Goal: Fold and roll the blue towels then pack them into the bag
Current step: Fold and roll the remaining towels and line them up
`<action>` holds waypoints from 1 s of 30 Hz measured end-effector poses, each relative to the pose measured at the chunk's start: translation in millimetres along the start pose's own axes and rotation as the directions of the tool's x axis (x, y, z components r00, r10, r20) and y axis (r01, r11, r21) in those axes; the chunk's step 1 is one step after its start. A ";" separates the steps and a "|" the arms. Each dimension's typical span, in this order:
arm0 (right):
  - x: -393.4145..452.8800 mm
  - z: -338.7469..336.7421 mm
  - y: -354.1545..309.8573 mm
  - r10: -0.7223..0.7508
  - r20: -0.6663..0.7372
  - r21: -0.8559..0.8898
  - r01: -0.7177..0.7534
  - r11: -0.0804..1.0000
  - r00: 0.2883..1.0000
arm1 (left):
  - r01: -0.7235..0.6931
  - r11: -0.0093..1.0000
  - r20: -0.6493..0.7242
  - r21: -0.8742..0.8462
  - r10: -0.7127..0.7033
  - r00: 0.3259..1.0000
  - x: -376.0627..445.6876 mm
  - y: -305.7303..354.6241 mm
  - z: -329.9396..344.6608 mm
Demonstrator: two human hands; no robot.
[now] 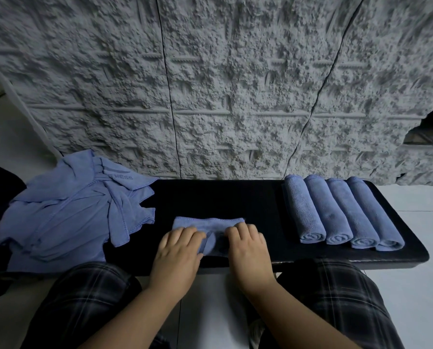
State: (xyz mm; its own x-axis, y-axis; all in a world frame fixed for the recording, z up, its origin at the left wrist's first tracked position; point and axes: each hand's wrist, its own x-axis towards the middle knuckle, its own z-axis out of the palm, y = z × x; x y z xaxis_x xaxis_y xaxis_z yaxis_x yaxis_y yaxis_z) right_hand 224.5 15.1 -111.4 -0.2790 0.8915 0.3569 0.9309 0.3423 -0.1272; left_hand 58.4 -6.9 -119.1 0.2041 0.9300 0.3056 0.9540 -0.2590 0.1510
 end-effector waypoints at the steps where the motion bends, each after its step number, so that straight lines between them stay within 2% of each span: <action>1: -0.3 -0.3 -0.4 0.014 0.015 0.032 -0.014 0.999 1.000 | -0.003 1.000 -0.003 -0.007 0.003 1.000 0.4 -0.8 0.7; 4: -0.6 -0.7 -1.1 0.051 0.083 0.120 -0.061 0.991 0.995 | 0.011 0.999 -0.007 -0.042 -0.011 1.000 2.8 -4.3 4.3; 8: 3.7 3.2 6.0 0.030 0.196 0.106 -0.051 0.993 0.980 | 0.059 0.988 0.046 -0.142 -0.053 0.998 8.5 -10.3 5.1; 12: 7.6 1.1 17.7 0.015 0.304 0.154 -0.064 0.986 0.953 | 0.072 0.980 0.134 -0.188 -0.047 0.990 14.5 -21.5 4.6; 14: 11.1 -5.2 21.6 -0.002 0.377 0.227 -0.090 0.970 0.926 | 0.112 0.978 0.237 -0.176 -0.069 0.969 17.8 -24.3 1.1; 17: 13.4 -10.4 28.0 -0.016 0.489 0.318 -0.161 0.934 0.872 | 0.152 0.977 0.329 -0.147 -0.097 0.939 17.9 -20.6 -7.5; 21: 13.1 -12.9 29.4 -0.020 0.613 0.500 -0.369 0.783 0.790 | 0.176 0.977 0.365 -0.117 -0.123 0.923 12.0 -17.2 -13.8; 22: 13.5 -12.8 29.3 -0.020 0.627 0.508 -0.389 0.769 0.779 | 0.159 0.984 0.341 -0.085 -0.121 0.932 10.7 -16.1 -13.1; 26: 17.1 -11.8 29.2 -0.005 0.646 0.480 -0.401 0.780 0.764 | 0.023 1.000 0.102 -0.016 -0.021 0.995 -2.7 -8.6 -6.9; 30: 23.5 -12.9 28.2 0.043 0.659 0.412 -0.409 0.814 0.751 | -0.110 0.993 0.148 0.036 0.103 0.984 -18.0 6.9 -4.5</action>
State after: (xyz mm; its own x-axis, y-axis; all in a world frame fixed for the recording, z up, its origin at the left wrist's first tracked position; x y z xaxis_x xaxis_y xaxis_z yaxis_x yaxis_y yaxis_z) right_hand 247.2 41.8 -94.7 -0.3244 0.8797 -0.3476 0.7751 0.0366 -0.6308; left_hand 60.3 -26.6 -119.4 0.3316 0.9266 0.1773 0.9332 -0.3498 0.0828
